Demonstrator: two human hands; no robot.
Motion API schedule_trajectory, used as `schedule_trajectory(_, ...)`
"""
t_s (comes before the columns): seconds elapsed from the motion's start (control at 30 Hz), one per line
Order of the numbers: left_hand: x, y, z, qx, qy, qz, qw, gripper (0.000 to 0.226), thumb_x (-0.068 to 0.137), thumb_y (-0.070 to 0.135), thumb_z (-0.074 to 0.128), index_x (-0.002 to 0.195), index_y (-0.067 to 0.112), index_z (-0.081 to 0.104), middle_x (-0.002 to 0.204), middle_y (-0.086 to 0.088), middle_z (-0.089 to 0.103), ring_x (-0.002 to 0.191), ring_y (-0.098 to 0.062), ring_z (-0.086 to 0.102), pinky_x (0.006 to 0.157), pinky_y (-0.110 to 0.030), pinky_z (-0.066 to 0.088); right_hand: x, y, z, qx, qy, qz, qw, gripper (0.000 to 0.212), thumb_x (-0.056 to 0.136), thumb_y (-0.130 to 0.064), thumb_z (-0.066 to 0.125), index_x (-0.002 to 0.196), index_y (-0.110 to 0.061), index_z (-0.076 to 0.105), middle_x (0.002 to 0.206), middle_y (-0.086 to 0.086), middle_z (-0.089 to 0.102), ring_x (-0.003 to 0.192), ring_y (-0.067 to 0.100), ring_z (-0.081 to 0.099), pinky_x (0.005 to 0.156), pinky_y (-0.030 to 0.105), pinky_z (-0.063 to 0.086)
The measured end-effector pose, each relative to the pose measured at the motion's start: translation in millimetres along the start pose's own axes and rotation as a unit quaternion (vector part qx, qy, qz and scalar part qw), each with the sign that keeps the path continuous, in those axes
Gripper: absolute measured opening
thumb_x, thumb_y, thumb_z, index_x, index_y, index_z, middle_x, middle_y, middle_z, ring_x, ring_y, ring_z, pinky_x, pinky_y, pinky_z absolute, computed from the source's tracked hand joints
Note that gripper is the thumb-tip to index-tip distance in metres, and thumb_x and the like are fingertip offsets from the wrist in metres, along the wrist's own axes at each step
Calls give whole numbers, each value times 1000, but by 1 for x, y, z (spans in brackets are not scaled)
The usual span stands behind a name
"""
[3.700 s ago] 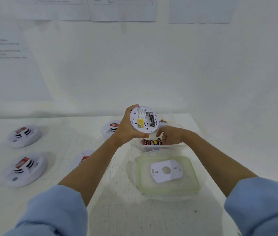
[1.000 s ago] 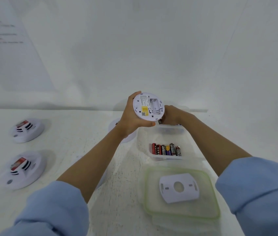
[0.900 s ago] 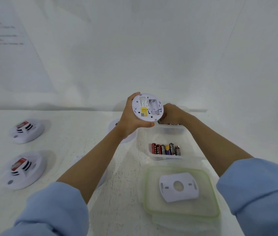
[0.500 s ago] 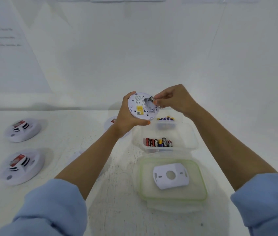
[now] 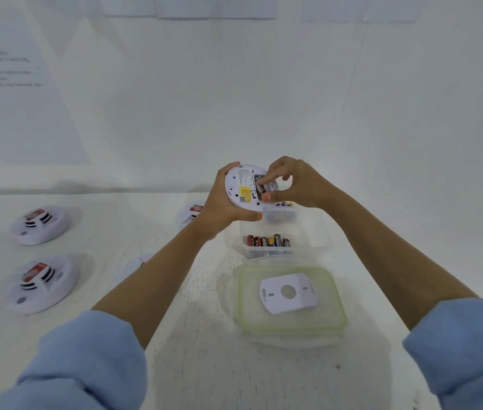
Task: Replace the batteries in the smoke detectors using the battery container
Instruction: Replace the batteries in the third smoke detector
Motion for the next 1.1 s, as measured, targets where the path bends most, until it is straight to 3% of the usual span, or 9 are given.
schedule_trajectory(0.13, -3, 5, 7, -3, -19, 0, 1000, 114, 37, 19, 85, 135, 18, 27, 132, -6, 43, 117, -20, 50, 89, -38, 53, -4, 8, 4, 123, -24, 53, 991, 35, 66, -7, 80, 98, -14, 68, 98, -8, 55, 94, 13, 54, 85, 27, 49)
schedule_trajectory(0.33, -3, 4, 8, 0, -16, 1, 1000, 112, 37, 19, 85, 134, 21, 28, 132, -8, 43, 116, -20, 50, 87, -31, 54, -4, 15, 12, 210, -46, 75, 974, 30, 67, 6, 75, 88, -13, 64, 94, -4, 62, 89, 6, 58, 67, 14, 53)
schedule_trajectory(0.57, 8, -1, 3, 8, -6, -2, 1000, 117, 37, 20, 85, 137, 14, 26, 131, -6, 43, 111, -11, 52, 85, -31, 55, 9, 26, 18, 255, -18, 76, 964, 26, 69, 8, 72, 83, -12, 64, 92, -2, 63, 86, 8, 62, 62, 16, 54)
schedule_trajectory(0.67, 14, -7, -2, -4, 0, -12, 1000, 112, 43, 5, 85, 138, 14, 25, 127, -1, 45, 109, -9, 53, 83, -26, 54, 16, 31, 21, 260, -14, 82, 962, 21, 75, 2, 70, 91, -11, 66, 94, -3, 65, 85, 8, 64, 65, 17, 55)
schedule_trajectory(0.8, 22, -11, -8, -9, 4, -16, 1000, 105, 47, -1, 80, 136, 16, 26, 124, 4, 45, 110, -4, 51, 86, -24, 52, 29, 61, 18, 337, 33, 158, 928, 18, 90, -4, 52, 92, -16, 65, 93, 3, 65, 76, 17, 62, 69, 24, 54)
schedule_trajectory(0.9, 26, -16, -10, 3, 4, -14, 1000, 106, 46, 5, 82, 136, 16, 27, 132, -3, 41, 119, -12, 47, 95, -30, 49, 34, 93, 16, 265, 73, 234, 933, 22, 91, -2, 48, 103, -5, 65, 83, 6, 61, 61, 16, 51, 57, 23, 45)
schedule_trajectory(0.97, 28, -19, -12, 4, 7, -14, 1000, 106, 46, 4, 82, 136, 15, 27, 134, -6, 40, 121, -16, 45, 97, -33, 49, 37, 105, 25, 161, 44, 263, 950, 23, 88, 0, 50, 106, 2, 65, 75, 7, 58, 54, 14, 44, 49, 21, 37)
schedule_trajectory(1.03, 31, -22, -12, 0, 8, -16, 1000, 106, 47, 1, 81, 136, 15, 26, 134, -5, 40, 120, -14, 45, 96, -31, 49, 42, 109, 39, 11, -26, 255, 966, 22, 86, -5, 56, 105, 2, 66, 78, 9, 63, 60, 17, 47, 52, 21, 36)
schedule_trajectory(1.1, 33, -25, -12, -1, 9, -19, 1000, 106, 47, 0, 80, 137, 14, 26, 131, -2, 41, 117, -9, 46, 93, -27, 50, 46, 110, 53, -127, -92, 229, 961, 28, 86, -15, 61, 109, 0, 66, 102, 14, 67, 82, 23, 56, 66, 23, 41)
Point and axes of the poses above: each hand's wrist, its own x-axis towards the middle knuckle, its own z-axis out of the palm, y = z × x, the point moved 9 cm from there along x, towards the middle knuckle
